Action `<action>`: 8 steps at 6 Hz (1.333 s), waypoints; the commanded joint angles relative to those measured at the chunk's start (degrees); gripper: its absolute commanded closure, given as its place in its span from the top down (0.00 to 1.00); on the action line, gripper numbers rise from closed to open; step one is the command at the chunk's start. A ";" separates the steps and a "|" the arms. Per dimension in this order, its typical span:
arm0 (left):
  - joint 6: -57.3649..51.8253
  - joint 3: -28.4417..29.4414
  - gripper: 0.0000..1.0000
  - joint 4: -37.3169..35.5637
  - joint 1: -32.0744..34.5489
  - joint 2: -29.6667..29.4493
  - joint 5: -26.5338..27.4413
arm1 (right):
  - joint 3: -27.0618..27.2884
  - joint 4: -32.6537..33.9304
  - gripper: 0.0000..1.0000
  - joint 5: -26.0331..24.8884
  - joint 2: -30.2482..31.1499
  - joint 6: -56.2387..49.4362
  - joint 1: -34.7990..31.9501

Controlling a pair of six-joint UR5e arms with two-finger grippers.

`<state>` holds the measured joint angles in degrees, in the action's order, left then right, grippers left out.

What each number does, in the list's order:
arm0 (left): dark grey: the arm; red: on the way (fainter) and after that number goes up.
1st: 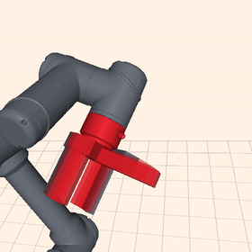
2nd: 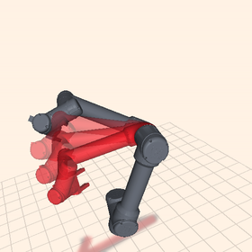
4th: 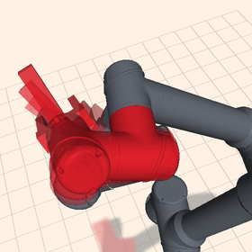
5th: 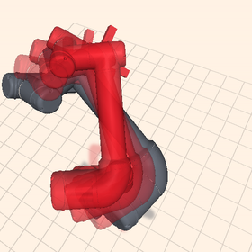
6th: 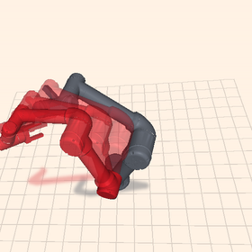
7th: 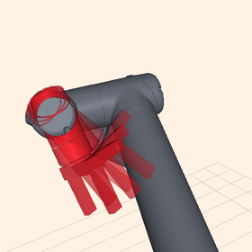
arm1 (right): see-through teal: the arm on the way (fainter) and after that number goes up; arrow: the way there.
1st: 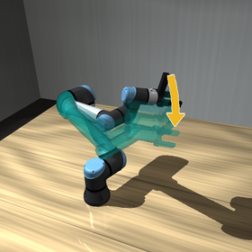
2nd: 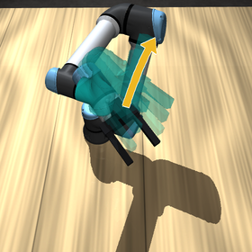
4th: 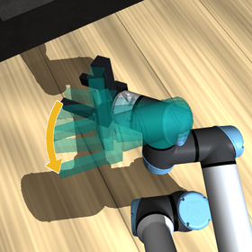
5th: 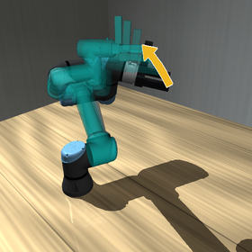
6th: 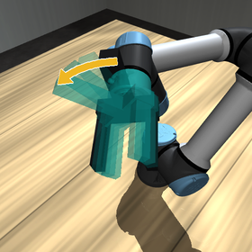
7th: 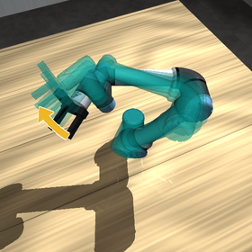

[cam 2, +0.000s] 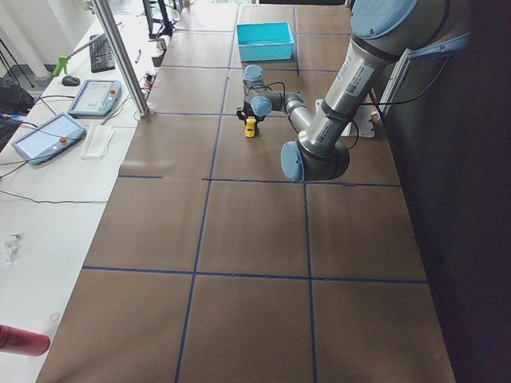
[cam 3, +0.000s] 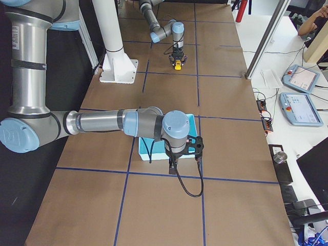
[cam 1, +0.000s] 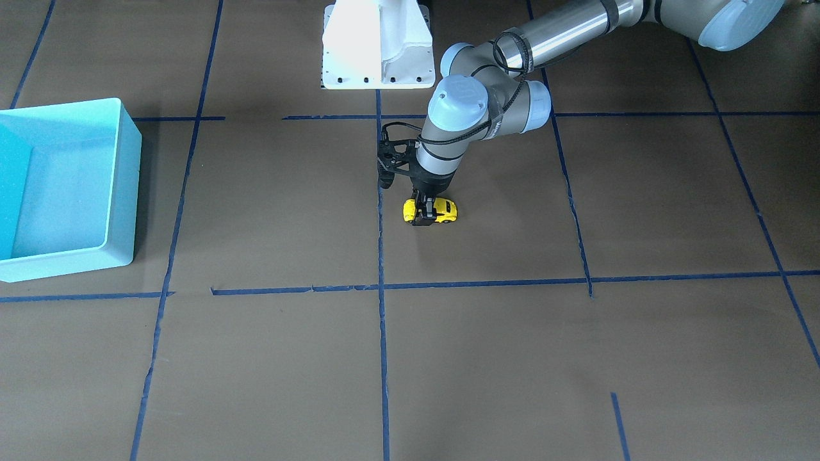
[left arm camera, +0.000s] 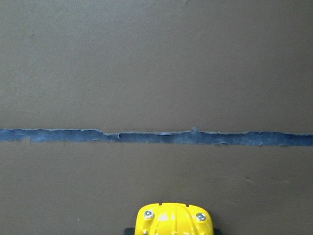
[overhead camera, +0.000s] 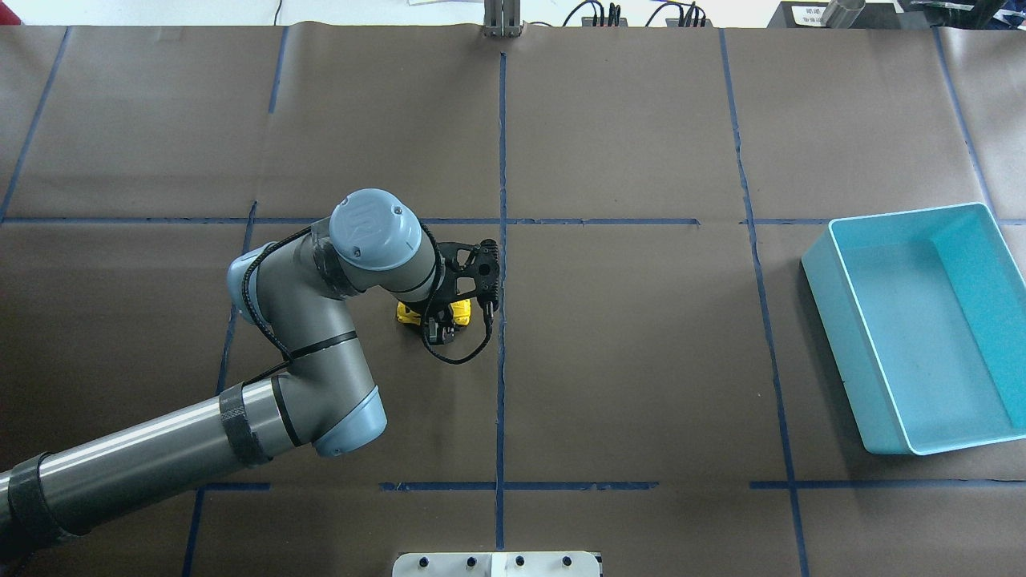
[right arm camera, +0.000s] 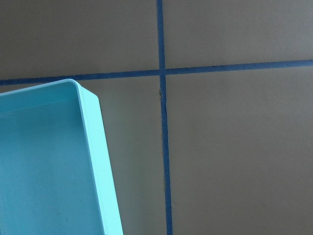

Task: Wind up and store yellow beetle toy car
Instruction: 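Drag the held car backward toward the robot with the left gripper, then open the left gripper to release the car rolling toward the tray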

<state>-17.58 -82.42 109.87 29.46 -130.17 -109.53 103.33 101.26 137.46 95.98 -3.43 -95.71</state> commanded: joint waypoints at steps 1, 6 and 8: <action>0.17 -0.28 1.00 0.08 -0.02 0.27 -0.07 | 0.03 -0.10 1.00 0.00 0.00 0.00 0.00; 0.09 -0.29 1.00 -0.45 -0.02 0.27 -0.07 | -0.06 -0.62 1.00 0.00 0.00 0.00 0.17; 0.00 -0.29 1.00 -0.45 -0.02 0.27 -0.07 | -0.24 -2.29 1.00 0.00 0.00 0.00 0.26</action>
<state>-17.52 -82.71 109.44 29.41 -129.90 -109.60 103.18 99.47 137.46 95.98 -3.43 -95.50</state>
